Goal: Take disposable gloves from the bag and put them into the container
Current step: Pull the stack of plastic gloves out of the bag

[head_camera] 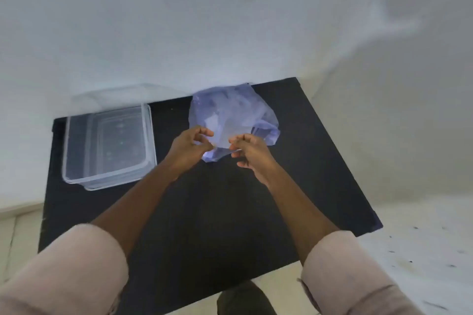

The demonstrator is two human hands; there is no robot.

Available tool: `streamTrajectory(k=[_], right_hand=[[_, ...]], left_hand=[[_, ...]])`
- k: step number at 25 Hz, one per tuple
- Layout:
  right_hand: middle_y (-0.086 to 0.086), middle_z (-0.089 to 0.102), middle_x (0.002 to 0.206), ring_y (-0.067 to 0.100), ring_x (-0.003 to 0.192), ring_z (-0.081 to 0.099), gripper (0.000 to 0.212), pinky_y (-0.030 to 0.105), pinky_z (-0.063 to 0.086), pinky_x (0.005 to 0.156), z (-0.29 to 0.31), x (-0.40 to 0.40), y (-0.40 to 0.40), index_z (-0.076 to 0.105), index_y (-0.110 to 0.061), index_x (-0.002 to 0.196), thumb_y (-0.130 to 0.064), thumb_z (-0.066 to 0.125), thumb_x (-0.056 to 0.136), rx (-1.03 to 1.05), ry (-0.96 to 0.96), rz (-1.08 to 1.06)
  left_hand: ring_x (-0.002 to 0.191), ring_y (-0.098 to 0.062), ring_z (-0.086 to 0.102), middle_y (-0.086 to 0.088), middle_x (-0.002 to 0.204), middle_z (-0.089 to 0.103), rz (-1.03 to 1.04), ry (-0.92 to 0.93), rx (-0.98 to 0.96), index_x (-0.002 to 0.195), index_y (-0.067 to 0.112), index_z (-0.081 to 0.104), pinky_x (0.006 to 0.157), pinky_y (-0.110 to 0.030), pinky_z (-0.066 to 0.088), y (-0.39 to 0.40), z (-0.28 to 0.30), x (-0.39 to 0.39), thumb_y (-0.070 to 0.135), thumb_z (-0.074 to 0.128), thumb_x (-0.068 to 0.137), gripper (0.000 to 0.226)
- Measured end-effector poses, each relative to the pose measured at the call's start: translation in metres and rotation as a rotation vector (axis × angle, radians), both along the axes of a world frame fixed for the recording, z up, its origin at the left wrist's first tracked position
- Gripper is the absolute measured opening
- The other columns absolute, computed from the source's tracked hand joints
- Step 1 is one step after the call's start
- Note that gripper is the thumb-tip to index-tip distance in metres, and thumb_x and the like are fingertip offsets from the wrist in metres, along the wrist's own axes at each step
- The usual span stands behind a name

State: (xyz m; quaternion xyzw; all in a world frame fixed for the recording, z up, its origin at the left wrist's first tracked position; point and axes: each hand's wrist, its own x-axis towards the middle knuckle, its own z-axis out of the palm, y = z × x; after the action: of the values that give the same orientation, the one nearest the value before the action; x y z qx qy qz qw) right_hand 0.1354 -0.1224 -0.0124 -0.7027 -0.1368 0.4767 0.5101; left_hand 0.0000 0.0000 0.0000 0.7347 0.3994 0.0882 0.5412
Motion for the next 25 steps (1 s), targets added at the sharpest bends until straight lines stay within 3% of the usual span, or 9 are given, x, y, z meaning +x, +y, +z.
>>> streamTrajectory(k=[2,4,8,11,14,16,19,21,25], right_hand=[[-0.001,0.059,0.079,0.014,0.065,0.054,0.013,0.027,0.038,0.056,-0.022,0.028,0.015,0.059,-0.019,0.097,-0.029,0.056,0.088,-0.137,0.084,-0.113],[0.003,0.057,0.082,0.017,0.062,0.051,0.023,0.027,0.036,0.053,-0.050,0.047,0.026,0.057,-0.017,0.104,-0.034,0.059,0.087,-0.307,0.159,-0.263],[0.013,0.067,0.102,0.031,0.086,0.065,0.044,0.033,0.050,0.068,-0.084,0.068,0.048,0.060,-0.004,0.111,-0.036,0.066,0.081,-0.472,-0.209,-0.189],[0.011,0.068,0.092,0.030,0.082,0.065,0.041,0.035,0.052,0.066,-0.093,0.078,0.060,0.064,-0.003,0.100,-0.035,0.071,0.075,-0.525,-0.270,-0.108],[0.005,0.057,0.060,0.021,0.058,0.058,0.017,0.037,0.052,0.055,-0.089,0.083,0.070,0.060,-0.007,0.065,-0.018,0.070,0.072,-0.428,-0.238,-0.200],[0.002,0.045,0.051,0.017,0.050,0.046,0.030,0.033,0.042,0.050,-0.084,0.084,0.075,0.047,-0.012,0.052,-0.012,0.068,0.074,-0.321,-0.168,-0.306],[0.004,0.060,0.074,0.023,0.076,0.061,0.017,0.036,0.054,0.064,-0.074,0.078,0.082,0.054,-0.014,0.071,-0.012,0.069,0.078,-0.171,0.168,-0.491],[0.002,0.065,0.093,0.023,0.090,0.064,0.016,0.038,0.060,0.068,-0.069,0.071,0.087,0.058,-0.019,0.087,-0.014,0.072,0.081,-0.118,0.368,-0.505],[0.011,0.070,0.105,0.027,0.090,0.068,0.018,0.037,0.061,0.065,-0.075,0.073,0.090,0.063,-0.009,0.103,-0.008,0.067,0.085,-0.140,0.224,-0.388]], left_hand=[[0.114,-0.035,0.053,-0.017,0.126,0.051,-0.107,0.205,0.282,0.125,0.024,0.055,0.088,-0.036,0.049,0.003,-0.017,0.026,0.025,0.069,0.076,0.051],[0.135,-0.042,0.030,-0.018,0.150,0.025,-0.241,0.426,0.472,0.140,0.034,0.041,0.105,-0.054,0.037,-0.005,-0.036,0.044,0.034,0.068,0.079,0.067],[0.145,-0.042,0.003,-0.016,0.160,-0.003,-0.348,0.622,0.570,0.145,0.038,0.032,0.114,-0.060,0.016,-0.010,-0.072,0.070,0.039,0.064,0.081,0.071],[0.142,-0.041,0.015,-0.018,0.156,0.012,-0.243,0.620,0.628,0.146,0.029,0.031,0.113,-0.057,0.019,0.001,-0.081,0.086,0.034,0.062,0.082,0.071],[0.127,-0.038,0.041,-0.018,0.141,0.035,-0.172,0.535,0.657,0.146,0.017,0.031,0.104,-0.050,0.035,0.014,-0.081,0.096,0.026,0.062,0.083,0.071],[0.116,-0.037,0.050,-0.017,0.134,0.041,-0.149,0.502,0.615,0.147,0.017,0.027,0.099,-0.049,0.045,0.023,-0.082,0.100,0.023,0.062,0.083,0.073],[0.101,-0.033,0.058,-0.016,0.130,0.043,-0.143,0.451,0.546,0.150,0.023,0.017,0.080,-0.046,0.056,0.029,-0.081,0.102,0.018,0.061,0.084,0.080],[0.095,-0.028,0.057,-0.015,0.128,0.044,-0.137,0.420,0.506,0.152,0.025,0.014,0.073,-0.038,0.053,0.030,-0.080,0.102,0.015,0.061,0.084,0.083],[0.102,-0.028,0.055,-0.014,0.131,0.043,-0.106,0.408,0.479,0.152,0.027,0.013,0.071,-0.033,0.047,0.031,-0.077,0.101,0.020,0.060,0.088,0.080]])
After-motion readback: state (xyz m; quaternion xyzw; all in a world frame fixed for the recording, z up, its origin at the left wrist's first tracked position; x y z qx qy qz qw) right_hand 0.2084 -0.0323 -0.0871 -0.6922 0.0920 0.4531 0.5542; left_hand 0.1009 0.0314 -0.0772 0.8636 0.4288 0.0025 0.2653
